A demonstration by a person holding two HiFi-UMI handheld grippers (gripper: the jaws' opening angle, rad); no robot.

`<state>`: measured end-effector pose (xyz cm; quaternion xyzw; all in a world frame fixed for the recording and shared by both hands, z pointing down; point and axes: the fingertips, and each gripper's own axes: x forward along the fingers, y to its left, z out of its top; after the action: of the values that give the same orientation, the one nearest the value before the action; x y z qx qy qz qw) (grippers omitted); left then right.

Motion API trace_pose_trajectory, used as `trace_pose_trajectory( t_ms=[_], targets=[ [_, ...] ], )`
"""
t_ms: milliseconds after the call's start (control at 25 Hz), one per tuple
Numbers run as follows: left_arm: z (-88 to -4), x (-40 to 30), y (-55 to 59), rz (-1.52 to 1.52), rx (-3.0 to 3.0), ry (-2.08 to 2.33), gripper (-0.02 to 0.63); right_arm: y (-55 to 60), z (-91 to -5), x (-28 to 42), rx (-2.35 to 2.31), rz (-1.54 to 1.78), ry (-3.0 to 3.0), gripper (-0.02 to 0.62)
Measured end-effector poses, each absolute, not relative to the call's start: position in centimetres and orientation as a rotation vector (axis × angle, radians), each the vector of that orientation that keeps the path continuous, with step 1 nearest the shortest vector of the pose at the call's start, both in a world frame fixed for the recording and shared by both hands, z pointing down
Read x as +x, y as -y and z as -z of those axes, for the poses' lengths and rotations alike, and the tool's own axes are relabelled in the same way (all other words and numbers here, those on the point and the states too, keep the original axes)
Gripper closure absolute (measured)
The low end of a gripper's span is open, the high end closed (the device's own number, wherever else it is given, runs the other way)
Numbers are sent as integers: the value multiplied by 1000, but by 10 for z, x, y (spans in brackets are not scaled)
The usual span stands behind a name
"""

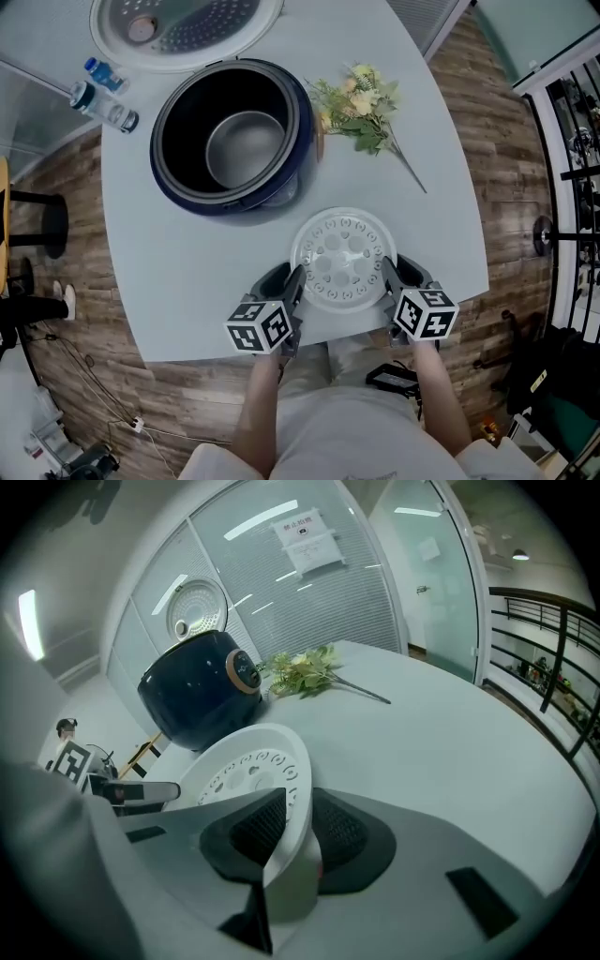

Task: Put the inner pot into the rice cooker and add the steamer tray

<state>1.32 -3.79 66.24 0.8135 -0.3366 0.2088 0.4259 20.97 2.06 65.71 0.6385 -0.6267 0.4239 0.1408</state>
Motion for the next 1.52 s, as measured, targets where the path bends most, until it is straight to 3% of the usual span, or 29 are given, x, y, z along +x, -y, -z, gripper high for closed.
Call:
trace_pose_trajectory(
  t_ms=[200,1520],
  targets=[
    [-661,20,34,-528,2036,830,535,-21,-657,211,1834,-1251,1845,508],
    [-591,3,29,-460,2094,970,543,-11,-599,198,1750,-1196,2018,513]
  ],
)
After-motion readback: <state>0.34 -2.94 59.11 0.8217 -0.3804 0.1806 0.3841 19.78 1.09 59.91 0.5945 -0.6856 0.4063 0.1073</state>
